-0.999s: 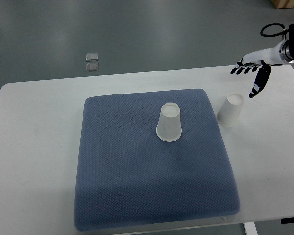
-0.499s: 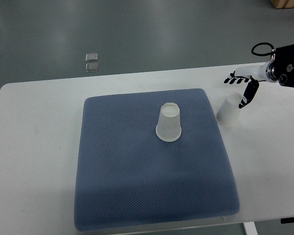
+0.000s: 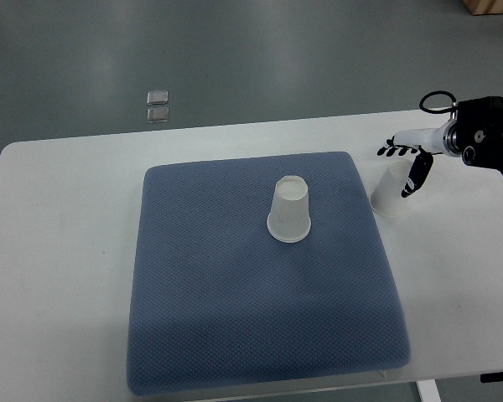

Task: Stack paper cups
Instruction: 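Close the right hand around the cup and lift it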

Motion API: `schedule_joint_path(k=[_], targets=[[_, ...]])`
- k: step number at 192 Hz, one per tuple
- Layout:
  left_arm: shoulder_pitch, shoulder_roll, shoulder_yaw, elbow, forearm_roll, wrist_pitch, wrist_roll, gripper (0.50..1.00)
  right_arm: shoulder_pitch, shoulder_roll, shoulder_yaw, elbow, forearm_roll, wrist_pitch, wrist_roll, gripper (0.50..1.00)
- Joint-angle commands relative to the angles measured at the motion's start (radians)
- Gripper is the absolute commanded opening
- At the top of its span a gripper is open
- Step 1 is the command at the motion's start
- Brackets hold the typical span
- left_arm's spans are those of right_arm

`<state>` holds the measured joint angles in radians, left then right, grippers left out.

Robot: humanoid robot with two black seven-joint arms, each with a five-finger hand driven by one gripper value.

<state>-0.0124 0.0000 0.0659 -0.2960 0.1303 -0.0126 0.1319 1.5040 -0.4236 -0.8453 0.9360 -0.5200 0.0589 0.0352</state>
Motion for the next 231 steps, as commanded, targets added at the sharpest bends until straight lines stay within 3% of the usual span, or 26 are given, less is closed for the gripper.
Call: schedule_joint_path(k=[1,40,80,135,167,197,226,227,231], targets=[[0.0,0.0,0.0,0.0,0.0,0.0,0.0,1.0,-0.008,0.009,0.0,-0.016,0.0,-0.001,0.0,0.875],[0.0,0.0,0.0,0.0,0.0,0.0,0.0,1.0,-0.022,0.011,-0.001,-0.023,-0.006,-0.001,0.0,0.785],[0.0,0.0,0.0,0.0,0.0,0.0,0.0,1.0,-0.034,0.012,-0.001,-0.029,-0.015,-0.001,0.002,0.623],[0.0,0.0,0.0,0.0,0.0,0.0,0.0,1.0,0.019,0.005,-0.003,-0.016,-0.015,0.019,0.0,0.617],[0.0,0.0,0.0,0.0,0.0,0.0,0.0,1.0,0.196,-0.044,-0.015,0.046,-0.018,0.14,0.0,0.617],[0.0,0.0,0.0,0.0,0.0,0.0,0.0,1.0,0.45,-0.113,-0.017,0.141,-0.078,0.326,-0.001,0.617],[0.0,0.0,0.002,-0.002,0.0,-0.001,0.0,1.0,0.624,-0.127,-0.028,0.195,-0.098,0.432,-0.001,0.617],[0.0,0.0,0.002,-0.002,0.0,-0.001,0.0,1.0,0.693,-0.124,-0.047,0.202,-0.1,0.47,-0.001,0.617],[0.0,0.0,0.002,-0.002,0.0,-0.001,0.0,1.0,0.723,-0.121,-0.055,0.211,-0.1,0.481,-0.001,0.619]])
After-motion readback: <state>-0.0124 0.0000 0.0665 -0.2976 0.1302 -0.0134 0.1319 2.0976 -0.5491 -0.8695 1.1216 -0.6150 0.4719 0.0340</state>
